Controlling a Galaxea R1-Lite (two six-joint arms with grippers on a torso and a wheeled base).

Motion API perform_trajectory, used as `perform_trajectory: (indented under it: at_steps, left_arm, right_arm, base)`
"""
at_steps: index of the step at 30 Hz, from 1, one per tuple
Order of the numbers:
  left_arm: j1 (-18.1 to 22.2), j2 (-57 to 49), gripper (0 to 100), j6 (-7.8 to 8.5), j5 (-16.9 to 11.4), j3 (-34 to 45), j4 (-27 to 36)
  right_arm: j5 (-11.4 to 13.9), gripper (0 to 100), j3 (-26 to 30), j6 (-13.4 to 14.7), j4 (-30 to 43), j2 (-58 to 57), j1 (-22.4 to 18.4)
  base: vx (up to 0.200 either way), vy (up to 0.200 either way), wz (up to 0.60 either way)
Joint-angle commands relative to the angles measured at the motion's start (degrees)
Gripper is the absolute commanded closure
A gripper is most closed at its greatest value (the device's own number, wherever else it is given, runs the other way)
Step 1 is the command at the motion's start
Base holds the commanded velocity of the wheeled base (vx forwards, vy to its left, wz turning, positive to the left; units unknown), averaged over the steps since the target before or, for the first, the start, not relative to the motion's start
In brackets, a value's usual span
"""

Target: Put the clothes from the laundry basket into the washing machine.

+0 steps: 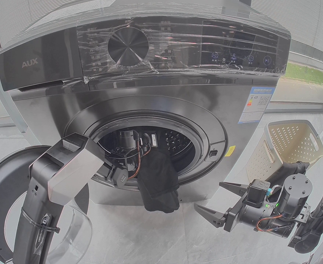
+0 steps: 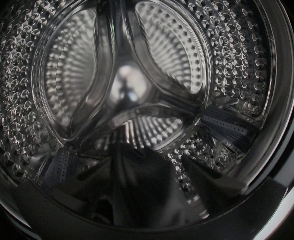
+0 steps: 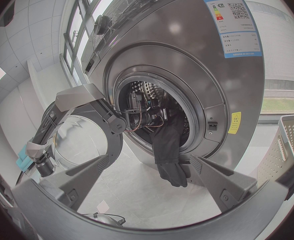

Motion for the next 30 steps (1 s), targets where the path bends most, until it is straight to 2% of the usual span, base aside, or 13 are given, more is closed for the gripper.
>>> perform_trajectory:
  at_steps: [1, 5, 6, 8, 9, 10, 24, 26, 30]
  left_arm:
    - [-1.03, -7.09, 0, -1.53, -1.81, 8.12, 5.21]
    - [-1.38, -9.90, 0, -2.50, -4.35, 12.60, 9.34]
    - [-1.65, -11.66, 0, -3.02, -6.55, 15.68, 10.66]
    - [-1.82, -12.10, 0, -3.02, -7.17, 16.56, 10.92]
    - [-2.44, -13.95, 0, -3.02, -10.24, 20.34, 12.68]
    - [-2.53, -14.12, 0, -3.02, -10.77, 21.31, 13.47]
    - [-3.05, -10.78, 0, -2.59, -10.59, 21.92, 14.79]
    - [-3.76, -9.55, 0, -2.59, -10.51, 21.66, 14.70]
    - [-3.93, -7.44, 0, -2.50, -10.33, 20.95, 14.53]
  right_arm:
    - [0.02, 0, -0.01, 0.02, -0.01, 0.05, 0.03]
    - [0.02, 0, -0.19, 0.02, -0.01, 0.14, 0.12]
    - [0.02, 0, -0.19, 0.02, -0.01, 0.14, 0.03]
    - [0.02, 0, -0.19, 0.02, -0.01, 0.14, 0.03]
    - [0.02, 0, -0.28, 0.02, -0.01, 0.14, 0.12]
    - [0.02, 0, -0.28, 0.02, -0.10, 0.14, 0.12]
    - [0.02, 0, -0.28, -0.07, -0.01, 0.23, 0.56]
    - [-0.24, 0, -0.37, 0.10, -0.10, 0.05, 2.23]
    - [-0.24, 0, -0.28, 0.19, -0.10, 0.05, 2.40]
  base:
    - [0.000, 0.000, 0.00]
    - [0.000, 0.000, 0.00]
    - [0.000, 0.000, 0.00]
    - [0.000, 0.000, 0.00]
    - [0.000, 0.000, 0.00]
    - [0.000, 0.000, 0.00]
    - [0.000, 0.000, 0.00]
    - [0.000, 0.000, 0.00]
    - [0.000, 0.000, 0.00]
